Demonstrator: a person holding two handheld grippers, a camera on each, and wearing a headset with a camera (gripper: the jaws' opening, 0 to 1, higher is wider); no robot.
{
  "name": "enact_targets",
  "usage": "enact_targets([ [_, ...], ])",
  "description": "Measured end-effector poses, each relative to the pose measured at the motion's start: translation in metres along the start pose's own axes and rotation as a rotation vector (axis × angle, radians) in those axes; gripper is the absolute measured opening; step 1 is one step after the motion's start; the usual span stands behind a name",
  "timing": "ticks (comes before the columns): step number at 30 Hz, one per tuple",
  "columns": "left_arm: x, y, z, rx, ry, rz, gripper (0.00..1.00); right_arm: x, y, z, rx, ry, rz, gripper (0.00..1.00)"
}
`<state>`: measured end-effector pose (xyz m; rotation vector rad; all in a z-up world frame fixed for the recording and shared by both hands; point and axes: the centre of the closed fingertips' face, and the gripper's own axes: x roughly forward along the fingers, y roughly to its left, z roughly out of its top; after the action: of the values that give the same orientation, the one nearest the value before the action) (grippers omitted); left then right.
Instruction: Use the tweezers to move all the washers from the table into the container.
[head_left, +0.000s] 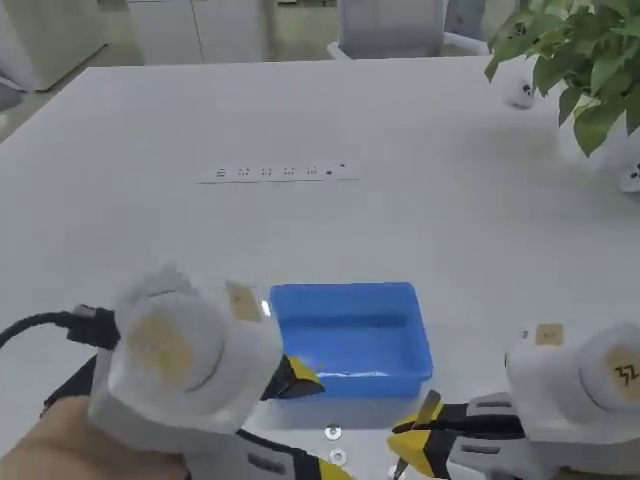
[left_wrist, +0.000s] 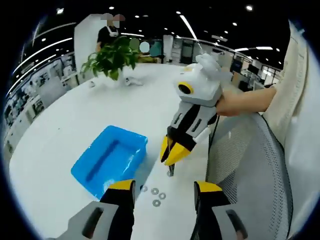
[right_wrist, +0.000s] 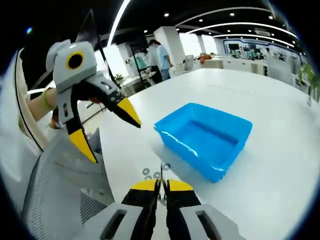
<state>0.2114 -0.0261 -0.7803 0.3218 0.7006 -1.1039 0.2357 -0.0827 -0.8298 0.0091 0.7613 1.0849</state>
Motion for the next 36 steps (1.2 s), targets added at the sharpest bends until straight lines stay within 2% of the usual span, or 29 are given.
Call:
enact_targets([
  [3,-0.016,0.004,-0.008,-0.093,-0.078,0.073,0.53,-0.004,-0.001,-0.001,0.031,0.000,0.017,0.02],
  [4,-0.022,0.007,-0.012,-0.121,-0.103,0.114,0.54,-0.005,0.000,0.000,0.049,-0.008,0.019,0.02],
  [5,-0.026,0.009,-0.014,-0.134,-0.122,0.143,0.56,-0.007,0.002,0.002,0.069,-0.018,0.031,0.02],
  [6,-0.030,0.011,-0.015,-0.149,-0.146,0.169,0.59,-0.009,0.005,0.007,0.107,-0.043,0.051,0.02],
  [8,-0.040,0.014,-0.014,-0.198,-0.211,0.219,0.64,-0.014,0.010,0.016,0.139,-0.082,0.082,0.02],
  [9,-0.046,0.015,-0.012,-0.218,-0.254,0.245,0.66,-0.016,0.010,0.019,0.145,-0.092,0.087,0.02],
  [11,-0.054,0.016,-0.009,-0.233,-0.307,0.276,0.70,-0.022,0.011,0.027,0.156,-0.110,0.095,0.02],
  [15,-0.061,0.015,-0.009,-0.212,-0.339,0.342,0.76,-0.031,0.015,0.045,0.161,-0.134,0.104,0.02],
  [16,-0.061,0.014,-0.009,-0.209,-0.340,0.350,0.79,-0.032,0.014,0.048,0.162,-0.135,0.104,0.02],
  [18,-0.062,0.017,-0.010,-0.191,-0.346,0.396,0.83,-0.036,0.010,0.054,0.162,-0.138,0.103,0.02],
  [19,-0.061,0.016,-0.011,-0.190,-0.347,0.399,0.85,-0.038,0.009,0.059,0.162,-0.140,0.102,0.02],
  [21,-0.060,0.018,-0.013,-0.197,-0.354,0.430,0.87,-0.041,0.007,0.067,0.160,-0.143,0.098,0.02],
  [24,-0.062,0.024,-0.015,-0.210,-0.388,0.485,0.95,-0.045,0.003,0.077,0.154,-0.151,0.089,0.02],
  [25,-0.063,0.025,-0.016,-0.208,-0.390,0.494,0.99,-0.046,0.002,0.080,0.154,-0.153,0.087,0.02],
  [27,-0.065,0.029,-0.017,-0.187,-0.380,0.526,0.98,-0.046,-0.001,0.086,0.153,-0.157,0.082,0.02],
  [30,-0.066,0.033,-0.019,-0.188,-0.387,0.542,0.99,-0.044,-0.007,0.092,0.146,-0.157,0.069,0.03],
  [36,-0.076,0.037,-0.010,-0.252,-0.499,0.537,0.99,-0.035,-0.018,0.100,0.119,-0.154,0.035,0.03],
])
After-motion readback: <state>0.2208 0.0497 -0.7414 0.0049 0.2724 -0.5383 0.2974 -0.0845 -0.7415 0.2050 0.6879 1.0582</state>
